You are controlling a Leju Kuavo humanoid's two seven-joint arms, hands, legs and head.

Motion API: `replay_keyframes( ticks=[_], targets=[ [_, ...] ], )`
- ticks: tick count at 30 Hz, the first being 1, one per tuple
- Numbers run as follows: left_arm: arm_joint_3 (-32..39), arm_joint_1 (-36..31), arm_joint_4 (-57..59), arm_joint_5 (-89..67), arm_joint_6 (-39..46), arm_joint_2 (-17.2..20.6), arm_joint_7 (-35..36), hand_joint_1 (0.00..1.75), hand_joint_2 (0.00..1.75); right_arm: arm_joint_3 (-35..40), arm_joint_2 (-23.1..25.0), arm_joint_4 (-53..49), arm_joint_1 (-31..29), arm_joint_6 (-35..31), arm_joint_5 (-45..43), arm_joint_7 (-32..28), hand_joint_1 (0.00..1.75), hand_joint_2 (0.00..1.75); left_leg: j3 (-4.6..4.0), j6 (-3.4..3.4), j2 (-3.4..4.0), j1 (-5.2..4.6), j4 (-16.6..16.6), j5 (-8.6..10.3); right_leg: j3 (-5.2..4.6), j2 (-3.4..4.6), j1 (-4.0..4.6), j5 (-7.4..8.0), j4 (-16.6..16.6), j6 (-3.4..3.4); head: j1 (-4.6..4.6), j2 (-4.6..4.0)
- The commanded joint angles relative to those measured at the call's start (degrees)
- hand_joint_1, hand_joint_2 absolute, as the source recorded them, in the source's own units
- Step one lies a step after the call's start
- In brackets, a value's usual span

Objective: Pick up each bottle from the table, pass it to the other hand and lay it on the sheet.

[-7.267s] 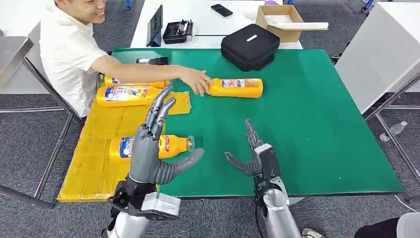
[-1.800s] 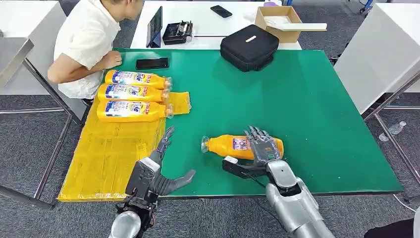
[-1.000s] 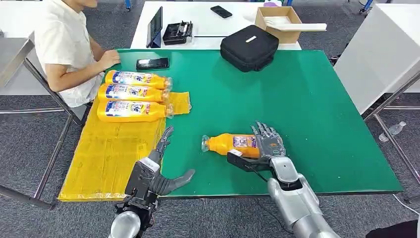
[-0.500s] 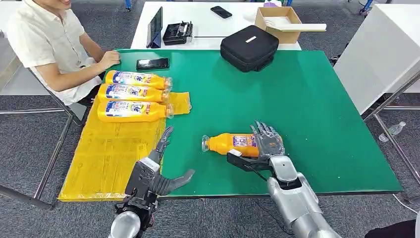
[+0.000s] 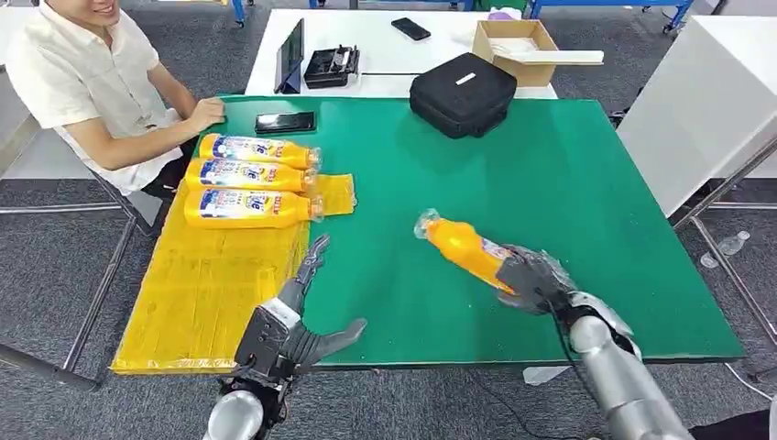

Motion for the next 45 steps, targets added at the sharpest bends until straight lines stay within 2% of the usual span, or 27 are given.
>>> replay_keyframes(
  ticks=[1, 5, 8, 14, 18, 22, 25, 27, 29, 31, 33, 36, 37, 38, 40, 43, 45],
  targets=[
    [-2.42, -1.81, 4.81, 0.76, -0.02, -2.17, 0.23, 0.0, 1.75, 4.49, -8.18, -1.44, 8.42, 1.62, -5.99, 2.87, 1.75, 1.75, -0.09, 0.03, -0.3, 0.05, -0.04, 0.07, 0.13, -0.43, 0.09, 0.0, -0.16, -0.21, -0.02, 0.0],
    [-2.79, -2.34, 5.41, 1.17, -0.2, -2.19, 0.26, 0.0, 1.75, 7.69, -11.52, -2.95, 8.99, 2.76, -14.43, 3.21, 1.75, 1.75, -0.07, 0.05, -0.25, 0.07, -0.02, 0.05, 0.22, -0.34, 0.11, -0.01, -0.24, -0.18, -0.02, 0.0],
    [-2.82, -2.25, 5.19, 1.26, -0.17, -2.15, 0.26, 0.0, 1.75, 8.7, -11.93, -3.91, 9.28, 1.49, -16.65, 3.15, 1.75, 1.75, -0.07, 0.06, -0.22, 0.05, -0.01, 0.03, 0.2, -0.3, 0.08, -0.02, -0.24, -0.16, -0.02, 0.0],
    [-1.23, -2.29, 4.82, 3.07, 0.39, -2.94, 0.8, 0.0, 1.75, 8.36, -8.97, -7.76, 9.42, -0.89, -20.55, 1.09, 1.75, 1.75, -0.05, 0.04, -0.03, 0.07, -0.02, -0.02, 0.19, -0.12, 0.11, 0.01, -0.25, -0.13, -0.02, 0.0],
    [-0.06, -1.47, 6.04, 9.7, -2.88, -2.92, 1.03, 0.0, 1.75, 10.01, -6.57, -10.58, 6.43, -1.93, -20.92, -0.68, 1.75, 1.75, -0.16, 0.03, 0.22, 0.09, -0.04, -0.04, 0.28, 0.05, 0.14, 0.05, -0.24, -0.21, -0.04, 0.0],
    [-0.37, -1.33, 5.99, 9.84, -2.91, -2.76, 0.93, 0.0, 1.75, 10.4, -6.74, -10.6, 6.06, -1.85, -21.2, -0.63, 1.75, 1.75, -0.21, 0.04, 0.55, 0.06, -0.06, -0.05, 0.42, 0.3, 0.13, 0.11, -0.2, -0.21, -0.02, 0.0],
    [-0.42, -1.42, 5.92, 9.87, -2.91, -2.76, 0.93, 0.0, 1.75, 10.36, -6.98, -10.43, 6.29, -1.86, -21.3, -0.67, 1.75, 1.75, -0.34, 0.05, 0.37, 0.06, -0.03, 0.0, 0.32, 0.15, 0.11, 0.08, -0.17, -0.18, -0.04, 0.0],
    [0.27, -1.04, 6.18, 16.41, -6.03, -3.05, 0.41, 0.0, 1.75, 10.63, -3.95, -10.1, 3.94, -3.27, -21.89, -6.13, 1.75, 1.75, -0.36, 0.06, 0.3, 0.06, -0.01, -0.01, 0.34, 0.13, 0.11, 0.07, -0.18, -0.15, -0.02, 0.0],
    [-0.3, -0.97, 6.52, 18.1, -5.99, -2.66, -0.27, 0.0, 1.75, 10.33, 2.64, -9.65, 1.24, -7.67, -19.48, -8.94, 1.75, 1.75, -0.4, 0.06, 0.49, 0.05, -0.03, -0.04, 0.3, 0.33, 0.1, 0.1, -0.17, -0.15, -0.04, 0.0],
    [-0.45, -0.99, 6.47, 18.11, -5.94, -2.62, -0.33, 0.0, 1.75, 11.13, 4.29, -9.94, 0.57, -8.34, -18.56, -7.59, 1.75, 1.75, -0.43, 0.02, 0.75, 0.06, -0.08, -0.05, 0.27, 0.57, 0.11, 0.16, -0.18, -0.23, -0.02, 0.0],
    [-0.74, -0.89, 6.29, 18.05, -5.28, -2.57, -0.44, 0.0, 1.75, 9.1, 9.16, -12.37, 1.35, -12.15, -16.41, -9.7, 1.75, 1.75, -0.49, 0.0, 0.9, 0.09, -0.06, -0.07, 0.12, 0.68, 0.14, 0.17, -0.12, -0.26, -0.06, 0.0],
    [-0.63, -1.56, 6.11, 17.94, -4.87, -2.89, -0.67, 0.0, 1.75, 8.78, 14.03, -16.29, 2.78, -14.35, -13.09, -10.34, 1.75, 1.75, -0.57, 0.0, 0.55, 0.09, -0.04, 0.01, 0.07, 0.36, 0.13, 0.08, -0.09, -0.18, -0.04, 0.0],
    [-0.57, -1.79, 6.01, 17.87, -4.92, -2.98, -0.55, 0.0, 1.75, 8.87, 14.89, -16.94, 3.11, -14.61, -12.44, -10.56, 1.75, 1.75, -0.47, -0.05, 0.64, 0.09, -0.07, -0.03, 0.12, 0.38, 0.16, 0.03, -0.06, -0.39, -0.02, 0.0],
    [-0.73, -1.42, 6.11, 18.04, -5.09, -2.84, -0.21, 0.0, 1.75, 8.77, 15.88, -17.65, 3.6, -14.91, -11.85, -10.85, 1.75, 1.75, -0.71, 0.05, 0.39, 0.1, -0.03, 0.06, 0.01, 0.27, 0.12, 0.08, -0.05, -0.08, -0.02, 0.0],
    [-0.73, -0.6, 7.04, 18.82, -5.19, -2.38, -0.31, 0.0, 1.75, 8.88, 17.37, -18.65, 4.58, -16.15, -9.77, -11.06, 1.75, 1.75, -0.63, 0.03, 0.56, 0.13, 0.0, -0.04, 0.03, 0.38, 0.16, 0.01, 0.03, -0.24, -0.07, 0.0],
    [-1.42, -0.46, 7.45, 18.86, -6.15, -1.74, -1.91, 0.0, 1.75, 8.84, 18.51, -19.38, 5.41, -16.11, -8.48, -11.97, 1.75, 1.75, -0.62, 0.02, 0.45, 0.15, -0.04, -0.02, 0.08, 0.24, 0.19, -0.02, -0.03, -0.26, -0.04, 0.0],
    [-0.15, -0.36, 7.99, 21.38, -6.31, -2.55, -0.51, 0.0, 1.75, 9.24, 18.83, -19.7, 5.43, -16.72, -7.02, -12.67, 1.75, 1.75, -0.75, 0.06, 0.37, 0.11, -0.03, 0.01, -0.02, 0.2, 0.13, -0.01, -0.03, -0.19, -0.02, 0.0]
  ],
)
